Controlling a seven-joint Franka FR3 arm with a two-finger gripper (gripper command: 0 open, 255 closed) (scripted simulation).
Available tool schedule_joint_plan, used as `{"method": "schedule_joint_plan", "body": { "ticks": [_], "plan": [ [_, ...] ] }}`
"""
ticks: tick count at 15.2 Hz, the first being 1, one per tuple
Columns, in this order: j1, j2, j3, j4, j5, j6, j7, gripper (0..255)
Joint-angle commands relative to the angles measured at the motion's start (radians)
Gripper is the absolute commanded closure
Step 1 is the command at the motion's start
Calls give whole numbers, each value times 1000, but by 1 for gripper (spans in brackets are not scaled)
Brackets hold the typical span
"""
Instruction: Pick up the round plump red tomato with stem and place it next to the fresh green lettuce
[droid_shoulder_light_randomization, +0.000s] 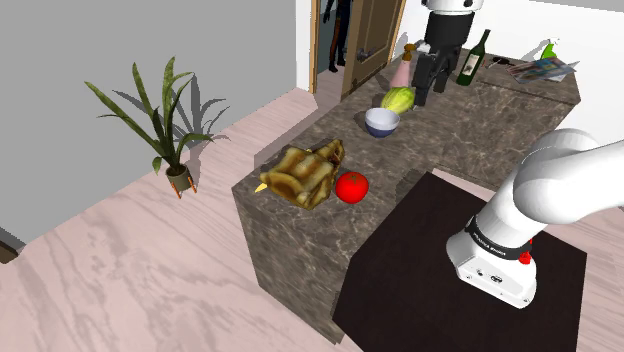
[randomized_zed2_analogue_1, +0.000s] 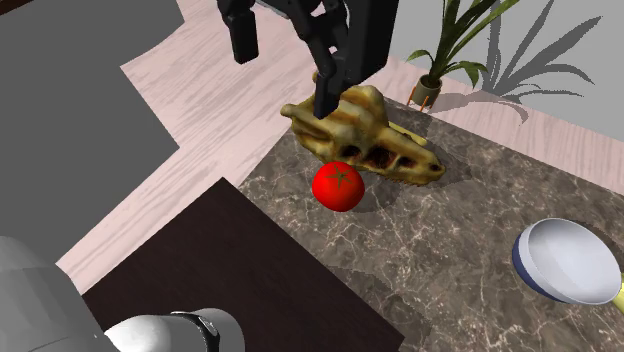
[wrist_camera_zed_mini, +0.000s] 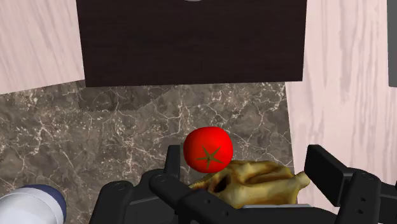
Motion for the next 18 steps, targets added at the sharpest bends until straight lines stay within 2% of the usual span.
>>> {"method": "schedule_joint_plan", "body": {
  "ticks": [1, 10, 18],
  "plan": [
    [0, 0, 0, 0, 0, 0, 0, 0],
    [22, 207, -2, -140, -29, 337, -99, 0],
    [32, 494, 4, -163, -64, 641, -167, 0]
  ]
}}
